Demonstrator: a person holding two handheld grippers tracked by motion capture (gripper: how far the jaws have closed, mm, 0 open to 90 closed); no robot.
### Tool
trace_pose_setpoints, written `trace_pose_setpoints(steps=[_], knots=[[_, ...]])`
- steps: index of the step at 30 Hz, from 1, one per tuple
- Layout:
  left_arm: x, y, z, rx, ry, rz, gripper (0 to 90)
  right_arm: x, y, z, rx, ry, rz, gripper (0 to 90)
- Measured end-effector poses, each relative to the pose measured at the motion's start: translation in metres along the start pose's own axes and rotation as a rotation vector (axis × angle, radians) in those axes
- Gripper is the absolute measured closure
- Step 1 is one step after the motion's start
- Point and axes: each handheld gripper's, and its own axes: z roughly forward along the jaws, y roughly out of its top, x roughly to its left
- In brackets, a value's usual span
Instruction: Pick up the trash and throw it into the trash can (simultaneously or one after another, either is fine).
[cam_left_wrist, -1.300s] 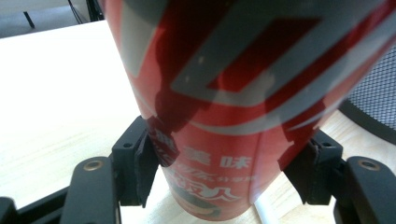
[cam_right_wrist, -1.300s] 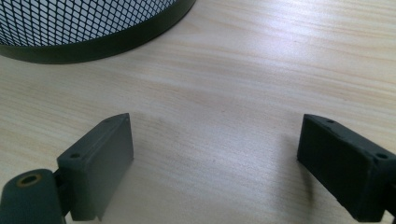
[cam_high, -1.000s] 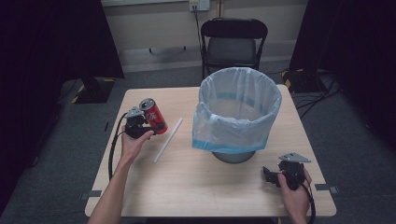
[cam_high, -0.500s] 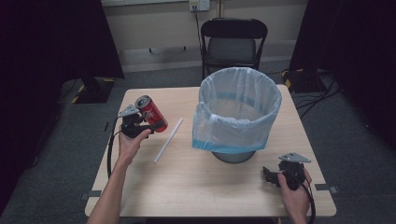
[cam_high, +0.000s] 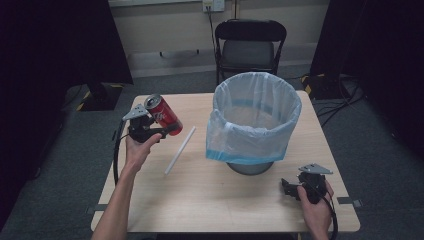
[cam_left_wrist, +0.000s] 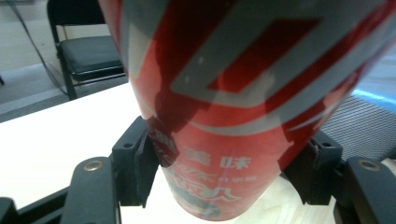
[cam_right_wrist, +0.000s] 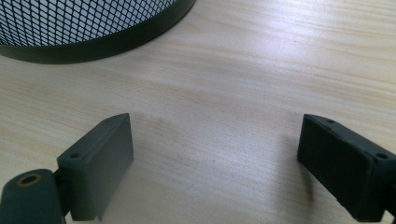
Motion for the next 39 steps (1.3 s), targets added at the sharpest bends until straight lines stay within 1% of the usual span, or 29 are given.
trace_pose_setpoints(steps=[1,3,4,6,8,10,11,12,13,14,15,17,23,24,25,26,27,28,29,33,34,35,36,38,39], knots=[[-0.002,0.003,0.000,-0.006,-0.011,0.004,34.3,0.000,0.000,0.000,0.000,0.000,0.000,10.0],[-0.003,0.006,-0.001,-0.013,-0.011,0.011,34.3,0.000,0.000,0.000,0.000,0.000,0.000,10.0],[-0.004,0.008,-0.001,-0.020,-0.012,0.011,34.3,0.000,0.000,0.000,0.000,0.000,0.000,10.0],[-0.007,0.014,-0.003,-0.040,-0.029,0.008,34.3,0.000,0.000,0.000,0.000,0.000,0.000,10.0],[-0.011,0.019,-0.007,-0.048,-0.022,0.030,34.3,0.000,0.000,0.000,-0.001,0.000,0.000,10.0],[-0.017,0.025,-0.011,-0.065,-0.038,0.031,34.3,0.000,0.000,0.000,0.000,0.000,0.000,10.0],[-0.021,0.031,-0.013,-0.066,-0.037,0.045,34.3,0.000,0.000,0.000,-0.001,0.000,0.000,10.0],[-0.021,0.031,-0.013,-0.066,-0.037,0.045,34.3,0.000,0.000,0.000,-0.001,0.000,0.000,10.0],[-0.024,0.037,-0.015,-0.076,-0.048,0.054,34.3,0.000,0.000,0.000,0.000,0.000,0.000,10.0],[-0.024,0.037,-0.015,-0.076,-0.048,0.054,34.4,0.000,0.000,0.000,0.000,0.000,0.000,10.0],[-0.027,0.042,-0.017,-0.087,-0.054,0.062,34.4,0.000,0.000,0.000,0.000,0.000,0.000,10.0],[-0.028,0.045,-0.017,-0.092,-0.060,0.064,34.4,0.000,0.000,0.000,0.000,0.000,0.000,10.0],[-0.034,0.061,-0.022,-0.129,-0.076,0.079,34.4,0.000,0.000,0.000,0.000,0.000,0.000,10.0],[-0.034,0.063,-0.023,-0.136,-0.075,0.081,34.4,0.000,0.000,0.000,0.000,0.000,0.000,10.0],[-0.036,0.068,-0.025,-0.145,-0.066,0.090,34.4,0.000,0.000,0.000,0.000,0.000,0.000,10.0],[-0.036,0.068,-0.025,-0.145,-0.066,0.090,34.4,0.000,0.000,0.000,0.000,0.000,0.000,10.0],[-0.037,0.073,-0.026,-0.157,-0.069,0.087,34.4,0.000,0.000,0.000,0.000,0.000,0.000,10.0],[-0.037,0.073,-0.026,-0.157,-0.069,0.087,34.4,0.000,0.000,0.000,0.000,0.000,0.000,10.0],[-0.038,0.077,-0.027,-0.169,-0.066,0.091,34.4,0.000,0.000,0.000,0.000,0.000,0.000,10.0],[-0.042,0.082,-0.027,-0.178,-0.072,0.092,34.3,0.000,0.000,0.000,0.000,0.000,0.000,9.9],[-0.044,0.086,-0.026,-0.183,-0.074,0.097,34.4,0.000,0.000,0.000,0.000,0.000,0.000,10.0],[-0.046,0.088,-0.026,-0.193,-0.083,0.098,34.4,0.000,0.000,0.000,0.000,0.000,0.000,10.0],[-0.046,0.088,-0.026,-0.193,-0.083,0.098,34.4,0.000,0.000,0.000,0.000,0.000,0.000,10.0],[-0.050,0.092,-0.027,-0.214,-0.102,0.118,34.4,0.000,0.000,0.000,0.000,0.000,0.000,10.0],[-0.051,0.093,-0.026,-0.219,-0.106,0.116,34.4,0.000,0.000,0.000,0.000,0.000,0.000,10.0]])
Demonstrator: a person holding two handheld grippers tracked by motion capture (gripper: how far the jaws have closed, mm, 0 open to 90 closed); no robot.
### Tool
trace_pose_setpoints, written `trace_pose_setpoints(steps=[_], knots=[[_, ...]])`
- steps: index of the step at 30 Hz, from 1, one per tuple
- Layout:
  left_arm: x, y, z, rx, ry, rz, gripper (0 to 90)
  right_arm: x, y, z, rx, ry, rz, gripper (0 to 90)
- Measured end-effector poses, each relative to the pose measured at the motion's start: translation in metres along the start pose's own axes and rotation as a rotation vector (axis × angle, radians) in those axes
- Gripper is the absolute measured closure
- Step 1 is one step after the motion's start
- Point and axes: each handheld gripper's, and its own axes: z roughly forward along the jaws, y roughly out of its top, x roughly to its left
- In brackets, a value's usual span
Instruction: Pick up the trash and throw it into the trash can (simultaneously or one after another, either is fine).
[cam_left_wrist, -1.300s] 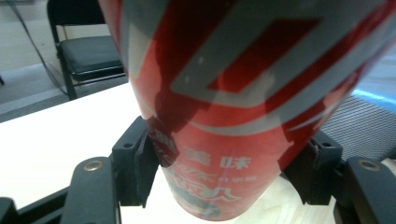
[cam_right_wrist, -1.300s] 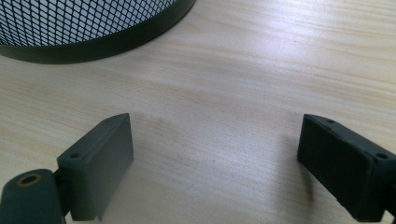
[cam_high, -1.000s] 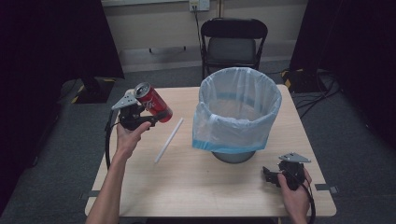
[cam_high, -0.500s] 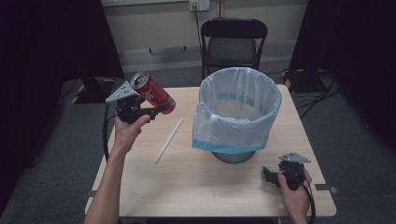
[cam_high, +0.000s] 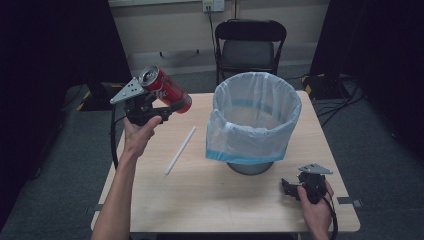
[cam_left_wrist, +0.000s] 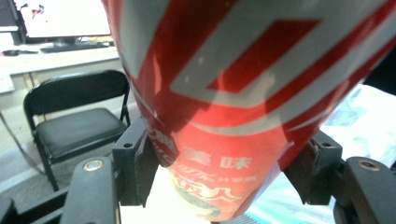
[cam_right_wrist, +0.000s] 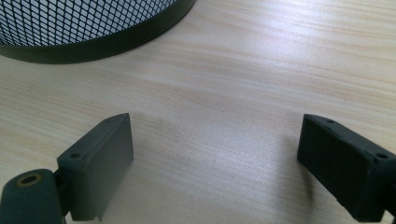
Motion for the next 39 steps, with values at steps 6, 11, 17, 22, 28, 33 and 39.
trace_pose_setpoints(steps=[6,11,17,22,28,33,39], knots=[[-0.005,0.014,0.004,-0.018,-0.018,0.005,34.4,0.000,0.000,0.000,0.000,0.000,0.000,10.0],[-0.008,0.023,0.009,-0.035,-0.035,0.000,34.4,0.000,0.000,0.000,-0.001,0.000,0.000,10.0],[-0.015,0.036,0.020,-0.047,-0.069,-0.014,34.4,0.000,0.000,0.000,0.000,0.000,0.000,10.0],[-0.021,0.045,0.030,-0.056,-0.083,-0.011,34.4,0.000,0.000,0.000,0.000,0.000,0.000,10.0],[-0.030,0.055,0.042,-0.058,-0.129,-0.009,34.5,0.000,0.000,0.000,0.000,0.000,0.000,10.0],[-0.038,0.060,0.056,-0.049,-0.168,0.003,34.5,0.000,0.000,0.000,0.000,0.000,0.000,10.0],[-0.051,0.063,0.075,-0.026,-0.214,0.003,34.6,0.000,0.000,0.000,0.000,0.000,0.000,10.0]])
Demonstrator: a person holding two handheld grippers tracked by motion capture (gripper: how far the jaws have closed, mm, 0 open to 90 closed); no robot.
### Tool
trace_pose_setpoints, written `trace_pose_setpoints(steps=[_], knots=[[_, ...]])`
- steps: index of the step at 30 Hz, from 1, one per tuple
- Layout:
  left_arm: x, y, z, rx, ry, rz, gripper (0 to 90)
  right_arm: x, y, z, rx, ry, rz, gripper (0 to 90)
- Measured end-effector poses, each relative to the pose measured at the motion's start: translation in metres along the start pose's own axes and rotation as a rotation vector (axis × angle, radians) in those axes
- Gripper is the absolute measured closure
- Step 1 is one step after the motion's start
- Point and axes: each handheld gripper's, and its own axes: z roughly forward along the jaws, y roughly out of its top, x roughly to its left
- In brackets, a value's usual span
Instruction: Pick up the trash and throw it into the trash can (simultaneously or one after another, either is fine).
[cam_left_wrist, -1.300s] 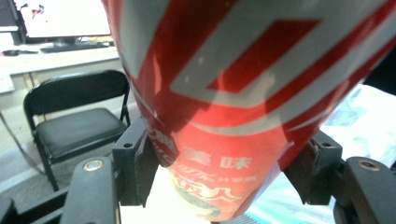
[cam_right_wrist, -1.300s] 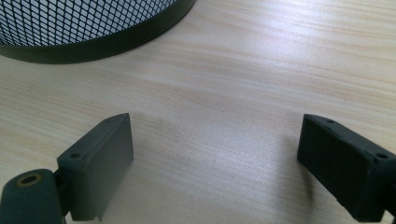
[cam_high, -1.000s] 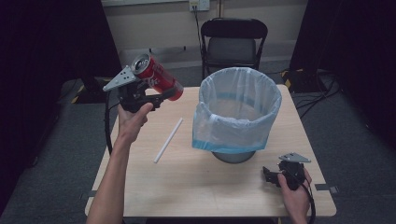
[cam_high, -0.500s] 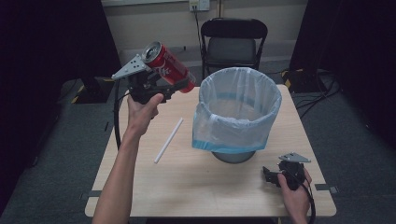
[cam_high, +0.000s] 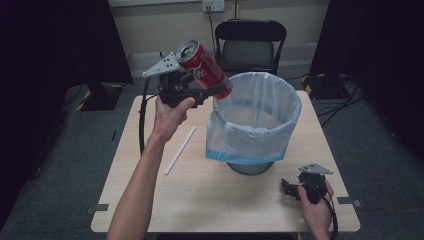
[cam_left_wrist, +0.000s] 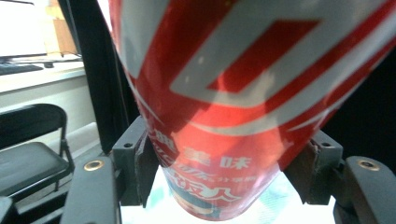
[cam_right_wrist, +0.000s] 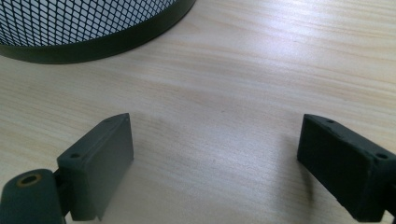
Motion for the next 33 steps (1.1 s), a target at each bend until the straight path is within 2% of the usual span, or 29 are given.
trace_pose_setpoints(steps=[9,13,17,20,21,23,25,28,33], knots=[[-0.006,-0.003,0.030,0.072,-0.037,0.013,34.5,0.000,0.000,0.000,0.000,0.000,0.000,10.0],[-0.009,-0.004,0.042,0.100,-0.068,0.009,34.3,0.000,0.000,0.000,0.000,0.000,0.000,10.0],[-0.008,-0.007,0.050,0.108,-0.079,-0.005,33.7,0.000,0.000,0.000,0.000,0.000,0.000,10.0],[-0.008,-0.010,0.054,0.132,-0.083,0.006,32.2,0.000,0.000,0.000,0.000,0.000,0.000,10.0],[-0.008,-0.010,0.055,0.143,-0.082,0.006,23.6,0.000,0.000,0.000,0.000,0.000,0.000,9.9],[-0.009,-0.010,0.055,0.148,-0.096,0.000,21.1,0.000,0.000,0.000,0.000,0.000,0.000,10.0],[-0.009,-0.009,0.054,0.146,-0.087,-0.003,18.7,0.000,0.000,0.000,0.000,0.000,0.000,10.0],[-0.008,-0.009,0.052,0.139,-0.085,-0.001,18.3,0.000,0.000,0.000,0.000,0.001,-0.001,9.9],[-0.003,-0.011,0.043,0.118,-0.078,-0.022,19.3,0.000,0.000,0.000,0.000,0.001,0.000,9.9]])
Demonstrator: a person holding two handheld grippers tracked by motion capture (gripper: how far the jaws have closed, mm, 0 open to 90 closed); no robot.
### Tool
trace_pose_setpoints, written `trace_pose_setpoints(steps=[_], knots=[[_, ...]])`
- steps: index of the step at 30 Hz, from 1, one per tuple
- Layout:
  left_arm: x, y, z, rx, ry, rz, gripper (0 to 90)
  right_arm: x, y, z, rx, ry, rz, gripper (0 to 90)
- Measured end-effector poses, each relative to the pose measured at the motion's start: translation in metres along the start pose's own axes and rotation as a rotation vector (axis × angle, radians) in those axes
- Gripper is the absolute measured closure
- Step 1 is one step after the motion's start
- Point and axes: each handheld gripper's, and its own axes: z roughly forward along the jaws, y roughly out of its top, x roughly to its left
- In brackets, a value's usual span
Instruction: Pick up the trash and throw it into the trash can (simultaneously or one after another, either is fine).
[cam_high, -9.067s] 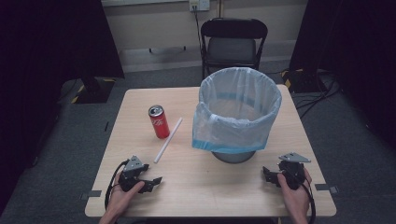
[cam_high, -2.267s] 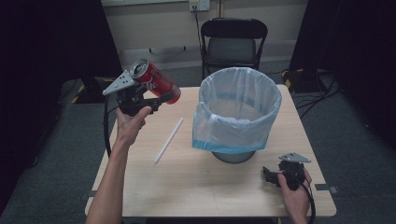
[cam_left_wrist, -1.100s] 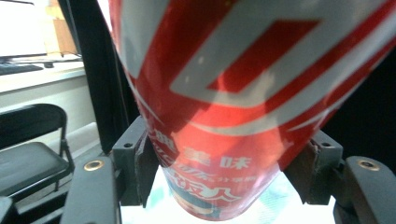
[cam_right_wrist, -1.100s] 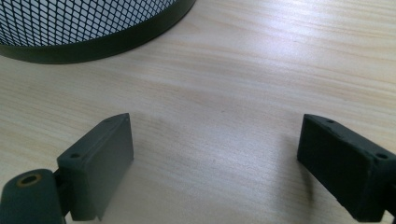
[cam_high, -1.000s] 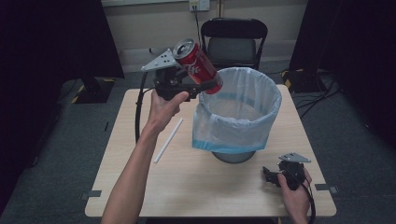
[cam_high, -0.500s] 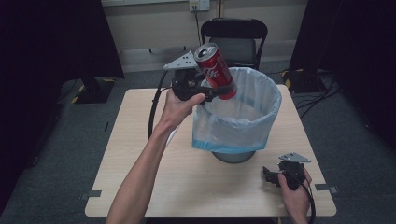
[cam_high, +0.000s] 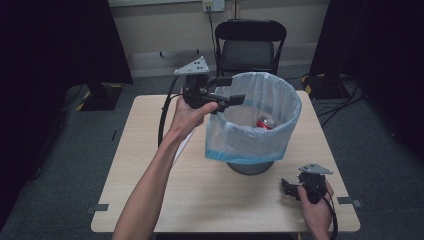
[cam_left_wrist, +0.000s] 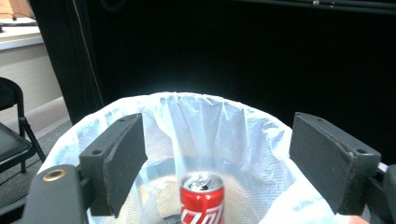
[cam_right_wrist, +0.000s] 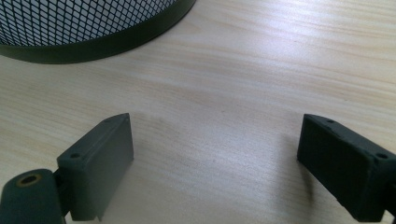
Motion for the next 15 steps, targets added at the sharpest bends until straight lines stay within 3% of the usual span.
trace_pose_setpoints(steps=[8,15], knots=[[0.005,-0.005,-0.012,-0.009,0.007,-0.022,22.2,0.000,0.000,0.000,0.000,0.000,-0.001,10.0],[0.007,-0.007,-0.027,-0.026,0.043,-0.013,21.6,0.000,0.000,0.000,0.000,0.000,-0.001,9.9]])
